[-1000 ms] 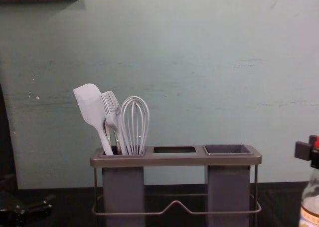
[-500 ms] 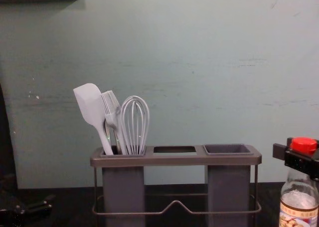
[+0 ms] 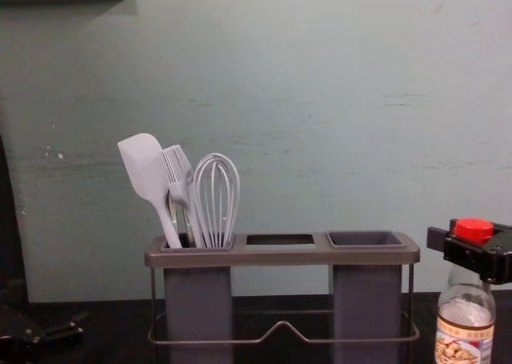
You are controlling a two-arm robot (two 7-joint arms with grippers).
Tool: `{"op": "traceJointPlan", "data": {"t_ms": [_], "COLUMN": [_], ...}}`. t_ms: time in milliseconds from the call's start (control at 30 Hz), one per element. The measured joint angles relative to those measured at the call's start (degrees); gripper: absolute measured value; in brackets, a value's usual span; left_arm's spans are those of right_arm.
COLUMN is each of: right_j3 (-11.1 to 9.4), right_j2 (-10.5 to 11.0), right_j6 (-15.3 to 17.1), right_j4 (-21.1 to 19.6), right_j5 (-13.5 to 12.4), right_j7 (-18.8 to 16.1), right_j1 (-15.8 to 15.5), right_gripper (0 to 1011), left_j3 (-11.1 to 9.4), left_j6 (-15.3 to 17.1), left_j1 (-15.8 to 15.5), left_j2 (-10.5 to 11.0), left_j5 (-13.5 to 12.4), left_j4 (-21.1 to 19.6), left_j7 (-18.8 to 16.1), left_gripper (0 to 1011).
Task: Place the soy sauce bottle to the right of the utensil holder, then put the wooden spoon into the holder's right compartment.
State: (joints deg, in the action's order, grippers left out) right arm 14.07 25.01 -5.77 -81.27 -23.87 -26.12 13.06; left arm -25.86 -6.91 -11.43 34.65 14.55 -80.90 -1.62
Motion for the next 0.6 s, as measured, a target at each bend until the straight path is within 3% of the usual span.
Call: {"op": "traceJointPlan", "data": {"t_ms": [600], "right_j3": [0.58], "right_j2": [-2.07], "right_j6": [-1.3], "right_j4": [3.75], "right_j5": [0.29], "right_j7": [-0.4], "right_j1": [2.68], "right_gripper": [393], "left_j3": [0.0], "left_j6": [0.0], "left_j1": [0.0], "left_j2": [0.0], "left_j5": [0.0], "left_j4": [0.0], "left_j7": [0.0], "left_gripper": [1005]}}
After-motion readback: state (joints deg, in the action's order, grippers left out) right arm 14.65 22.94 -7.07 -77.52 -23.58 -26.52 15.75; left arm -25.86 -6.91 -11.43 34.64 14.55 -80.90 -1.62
